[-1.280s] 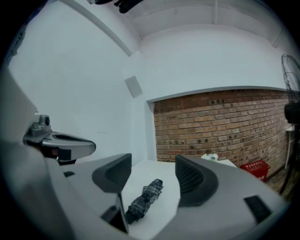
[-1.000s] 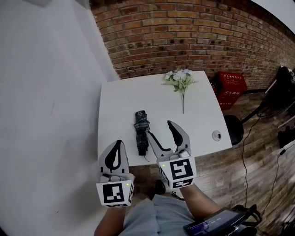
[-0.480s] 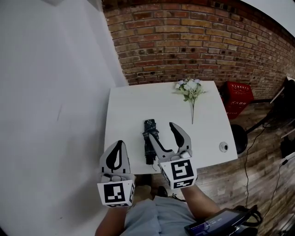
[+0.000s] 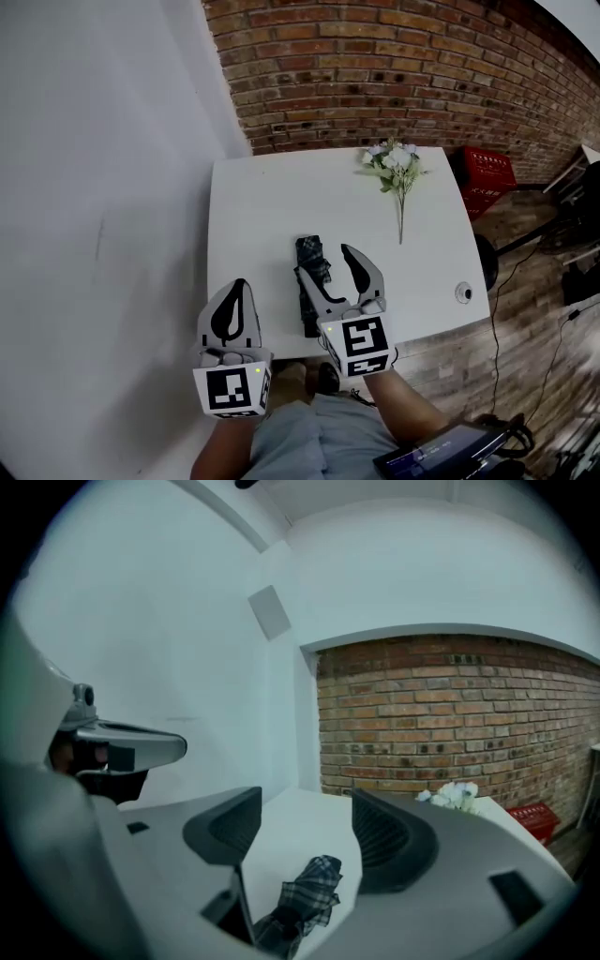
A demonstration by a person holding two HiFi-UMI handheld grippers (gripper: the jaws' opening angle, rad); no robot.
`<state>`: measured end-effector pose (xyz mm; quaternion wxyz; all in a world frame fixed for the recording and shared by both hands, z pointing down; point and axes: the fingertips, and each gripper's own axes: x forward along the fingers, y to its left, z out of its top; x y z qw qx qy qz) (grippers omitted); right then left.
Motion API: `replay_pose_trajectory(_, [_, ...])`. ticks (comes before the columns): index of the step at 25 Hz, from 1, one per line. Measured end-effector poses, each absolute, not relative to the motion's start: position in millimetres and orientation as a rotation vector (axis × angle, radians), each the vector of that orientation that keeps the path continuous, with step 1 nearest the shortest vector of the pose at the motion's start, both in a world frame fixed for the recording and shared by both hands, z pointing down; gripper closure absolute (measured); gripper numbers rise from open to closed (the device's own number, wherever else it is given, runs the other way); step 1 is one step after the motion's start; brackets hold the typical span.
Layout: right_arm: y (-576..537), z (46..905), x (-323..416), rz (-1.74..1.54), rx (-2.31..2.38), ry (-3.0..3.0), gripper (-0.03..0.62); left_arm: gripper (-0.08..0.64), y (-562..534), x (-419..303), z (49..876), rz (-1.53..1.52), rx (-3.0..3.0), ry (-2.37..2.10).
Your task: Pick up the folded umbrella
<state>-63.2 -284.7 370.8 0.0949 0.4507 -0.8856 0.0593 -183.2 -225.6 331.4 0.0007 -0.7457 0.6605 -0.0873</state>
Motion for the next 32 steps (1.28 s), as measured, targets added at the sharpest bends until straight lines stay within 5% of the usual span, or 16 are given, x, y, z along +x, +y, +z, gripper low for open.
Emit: replay_pose_trajectory(32, [-309, 596, -89, 0.620, 1.146, -2.153, 0.198, 0.554, -302, -232, 477, -0.492, -2.577, 2.155])
